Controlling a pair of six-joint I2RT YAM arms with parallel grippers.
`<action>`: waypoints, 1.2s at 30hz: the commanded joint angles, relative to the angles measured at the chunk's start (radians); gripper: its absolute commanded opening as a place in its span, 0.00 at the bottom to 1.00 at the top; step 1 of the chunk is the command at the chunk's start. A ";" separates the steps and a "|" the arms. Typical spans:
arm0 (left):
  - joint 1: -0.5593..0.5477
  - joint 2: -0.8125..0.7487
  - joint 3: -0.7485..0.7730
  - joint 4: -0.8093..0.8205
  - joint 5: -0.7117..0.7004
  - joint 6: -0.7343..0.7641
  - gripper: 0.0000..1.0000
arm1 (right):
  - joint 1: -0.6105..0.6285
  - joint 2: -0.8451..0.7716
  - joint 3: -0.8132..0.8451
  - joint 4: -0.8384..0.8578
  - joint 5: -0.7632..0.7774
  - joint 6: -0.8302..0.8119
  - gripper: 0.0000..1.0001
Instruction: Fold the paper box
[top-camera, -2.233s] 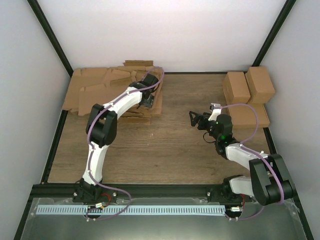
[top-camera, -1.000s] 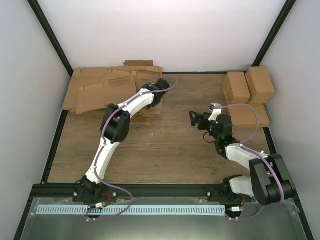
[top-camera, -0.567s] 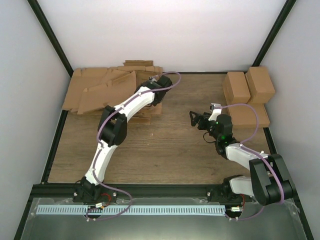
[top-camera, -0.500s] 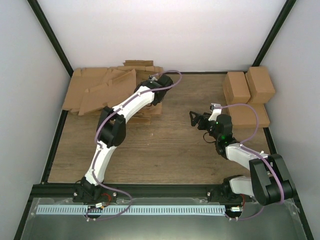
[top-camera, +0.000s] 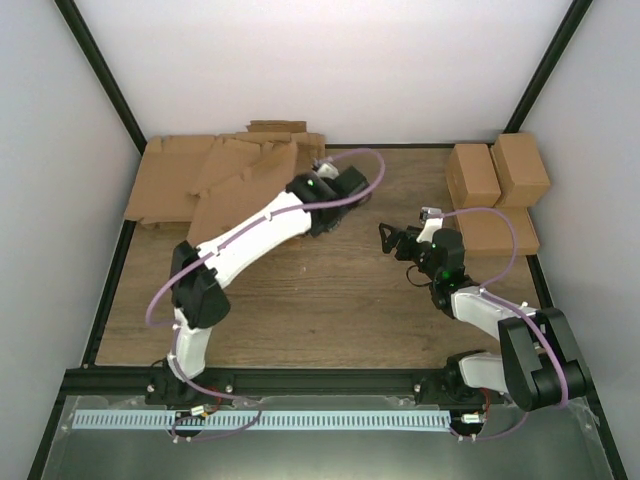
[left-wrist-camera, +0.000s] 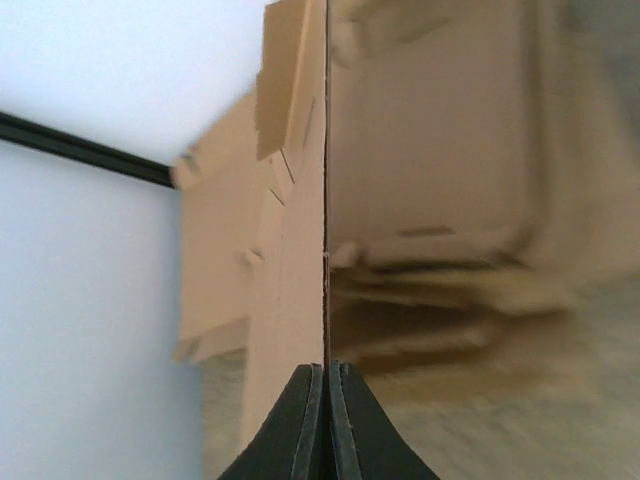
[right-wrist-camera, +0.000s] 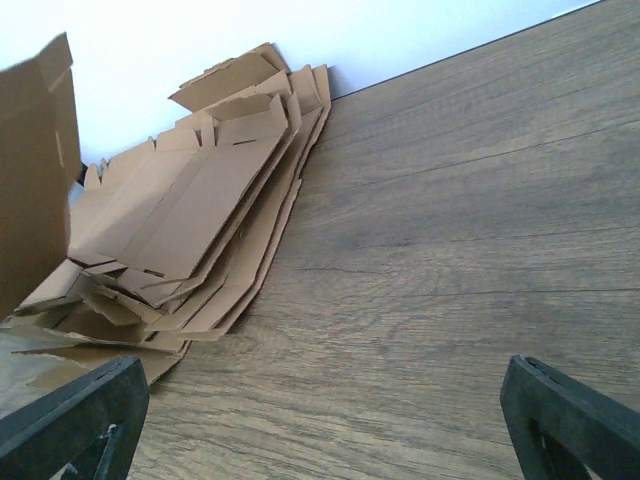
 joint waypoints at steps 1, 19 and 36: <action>-0.115 -0.146 -0.160 0.067 0.310 -0.144 0.04 | 0.008 -0.005 0.049 -0.015 0.031 -0.002 1.00; -0.096 -0.484 -0.702 0.768 1.013 -0.225 0.72 | 0.008 0.053 0.114 -0.149 0.121 0.033 1.00; 0.432 -0.966 -1.209 0.915 1.150 -0.276 1.00 | 0.009 0.098 0.091 -0.059 -0.045 0.042 0.97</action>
